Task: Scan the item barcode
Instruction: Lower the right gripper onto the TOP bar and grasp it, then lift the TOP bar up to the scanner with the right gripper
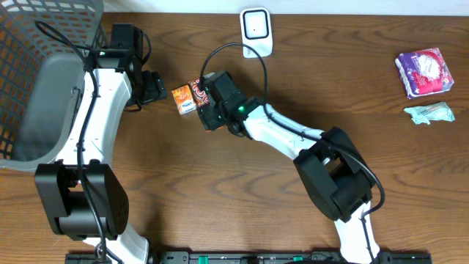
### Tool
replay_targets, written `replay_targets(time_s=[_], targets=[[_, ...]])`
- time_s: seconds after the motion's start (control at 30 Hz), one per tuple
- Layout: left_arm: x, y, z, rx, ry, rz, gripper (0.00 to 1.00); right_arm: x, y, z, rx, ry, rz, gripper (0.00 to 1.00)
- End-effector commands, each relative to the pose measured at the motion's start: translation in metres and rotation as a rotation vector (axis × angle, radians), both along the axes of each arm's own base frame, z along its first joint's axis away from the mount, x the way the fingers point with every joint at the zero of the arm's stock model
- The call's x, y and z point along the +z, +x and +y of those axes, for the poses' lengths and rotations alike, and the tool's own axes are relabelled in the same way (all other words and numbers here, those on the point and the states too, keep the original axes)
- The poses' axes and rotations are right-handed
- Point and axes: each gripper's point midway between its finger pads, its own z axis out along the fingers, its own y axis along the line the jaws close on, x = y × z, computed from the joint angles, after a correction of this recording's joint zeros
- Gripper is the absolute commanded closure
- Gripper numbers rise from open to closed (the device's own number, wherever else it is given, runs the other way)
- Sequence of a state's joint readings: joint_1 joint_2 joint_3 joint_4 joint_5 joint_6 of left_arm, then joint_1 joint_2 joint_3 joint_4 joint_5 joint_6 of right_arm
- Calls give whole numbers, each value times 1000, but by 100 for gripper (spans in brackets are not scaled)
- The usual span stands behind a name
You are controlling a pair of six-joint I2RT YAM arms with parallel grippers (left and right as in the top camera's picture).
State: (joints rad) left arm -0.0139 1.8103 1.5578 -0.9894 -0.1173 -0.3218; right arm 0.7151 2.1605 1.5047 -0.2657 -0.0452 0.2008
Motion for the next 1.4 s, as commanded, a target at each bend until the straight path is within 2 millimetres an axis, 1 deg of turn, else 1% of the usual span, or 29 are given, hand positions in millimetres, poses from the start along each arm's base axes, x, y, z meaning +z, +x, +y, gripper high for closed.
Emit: replay_targets(time_s=[0.0,0.13,0.2,0.33,0.43,0.57,0.63,0.73,0.83,0.87,0.9,0.93,1.0,1.03,1.37], targets=[[-3,-1,2,20,-4,9,2,1,10,-6,-54,-39,-41,39],[-3,-1,1,20,-5,10,2,-10,12,-11,-72,-40,-9,48],[-3,-1,2,20,-4,10,2,-18,9,-9,-63,-38,11,47],[-3,-1,2,20,-4,9,2,-31,2,1,-19,0,55,44],[-3,-1,2,20,-4,10,2,-32,1,2,-15,2,60,46],[-3,-1,2,20,-4,10,2,-35,0,2,-31,5,74,53],[-3,-1,2,20,-4,9,2,-40,0,1,-37,0,76,53],[-3,-1,2,20,-4,9,2,-44,2,0,-46,-8,74,61],[-3,-1,2,20,-4,9,2,-44,2,0,-45,-6,72,67],[-3,-1,2,20,-4,10,2,-44,3,0,-45,-4,70,71],[-3,-1,2,20,-4,9,2,-43,3,1,-45,-1,66,77],[-3,-1,1,20,-5,10,2,-41,4,2,-45,2,64,82],[-3,-1,1,20,-5,9,2,-37,7,2,-58,10,65,96],[-3,-1,2,20,-4,9,2,-35,9,2,-66,14,67,99],[-3,-1,1,20,-5,10,2,-11,35,-16,-178,35,99,99]])
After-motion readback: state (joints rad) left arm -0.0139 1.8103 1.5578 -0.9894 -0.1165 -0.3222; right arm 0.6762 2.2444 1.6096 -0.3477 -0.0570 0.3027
